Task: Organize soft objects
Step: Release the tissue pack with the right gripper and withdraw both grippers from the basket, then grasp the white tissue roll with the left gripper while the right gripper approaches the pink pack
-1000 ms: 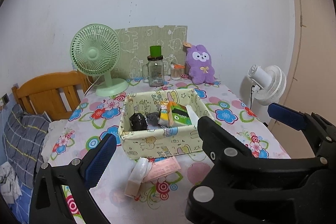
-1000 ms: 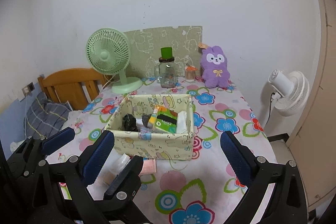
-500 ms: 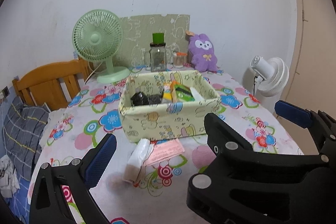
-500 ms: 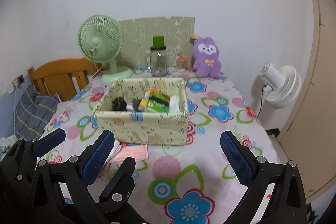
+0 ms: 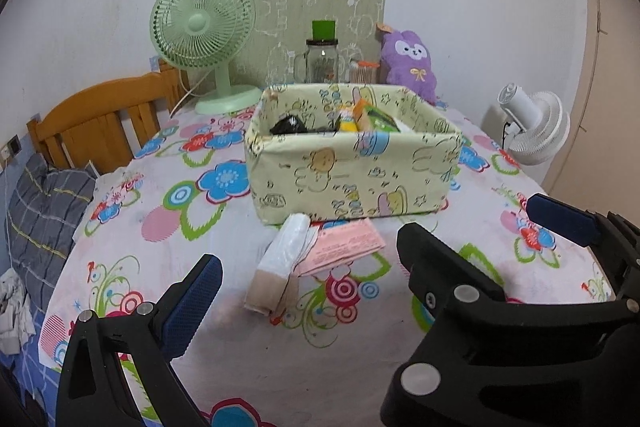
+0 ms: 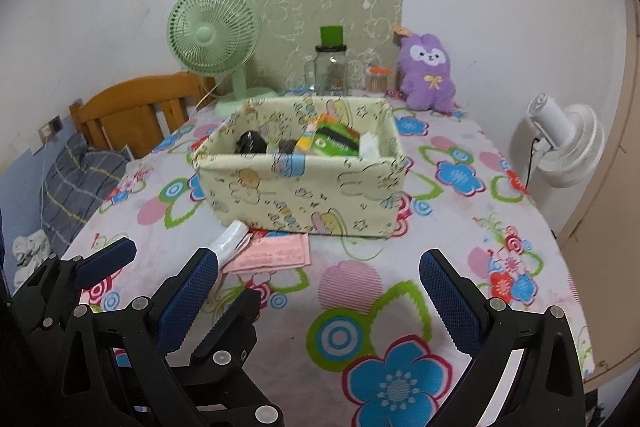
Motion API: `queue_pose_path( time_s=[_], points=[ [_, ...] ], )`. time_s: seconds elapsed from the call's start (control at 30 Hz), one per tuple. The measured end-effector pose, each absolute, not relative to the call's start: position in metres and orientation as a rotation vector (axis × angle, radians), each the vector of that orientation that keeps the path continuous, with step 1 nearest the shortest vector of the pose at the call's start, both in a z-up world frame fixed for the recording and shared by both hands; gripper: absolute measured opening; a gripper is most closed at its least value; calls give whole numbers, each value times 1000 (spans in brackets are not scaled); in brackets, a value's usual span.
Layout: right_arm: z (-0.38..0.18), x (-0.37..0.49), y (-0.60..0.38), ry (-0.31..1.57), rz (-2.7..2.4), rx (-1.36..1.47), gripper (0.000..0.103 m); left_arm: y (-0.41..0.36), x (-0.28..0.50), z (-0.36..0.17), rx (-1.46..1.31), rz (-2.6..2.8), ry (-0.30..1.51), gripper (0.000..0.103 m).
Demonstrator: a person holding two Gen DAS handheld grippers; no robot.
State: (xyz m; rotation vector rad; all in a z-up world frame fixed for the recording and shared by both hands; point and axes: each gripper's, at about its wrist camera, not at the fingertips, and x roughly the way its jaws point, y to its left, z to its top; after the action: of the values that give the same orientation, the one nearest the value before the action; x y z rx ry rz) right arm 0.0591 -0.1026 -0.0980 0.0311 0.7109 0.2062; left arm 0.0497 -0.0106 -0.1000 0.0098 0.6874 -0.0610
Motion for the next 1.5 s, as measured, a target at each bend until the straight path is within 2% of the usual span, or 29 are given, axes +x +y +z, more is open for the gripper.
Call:
queue_pose_path(
  time_s=[0.23,0.47,0.9,1.13,1.37,1.5],
  points=[
    [-116,68,-94,756,229,21,102,2,61,-121,0,-41,756,97],
    [-133,79,-84,806,255,18,102,15,69,-136,-9,-22,799,96],
    [-149,104,-77,867,249,33,102,24,93,-146,43,-7,822,75],
    [-157,117,-77,889,243,48,102,22,109,-152,66,-40,854,59],
    [-162,128,-80,913,231,73,102,17,119,-156,96,-70,850,53],
    [-165,130,-81,924,238,78,102,12,120,-157,106,-102,853,37]
  ],
)
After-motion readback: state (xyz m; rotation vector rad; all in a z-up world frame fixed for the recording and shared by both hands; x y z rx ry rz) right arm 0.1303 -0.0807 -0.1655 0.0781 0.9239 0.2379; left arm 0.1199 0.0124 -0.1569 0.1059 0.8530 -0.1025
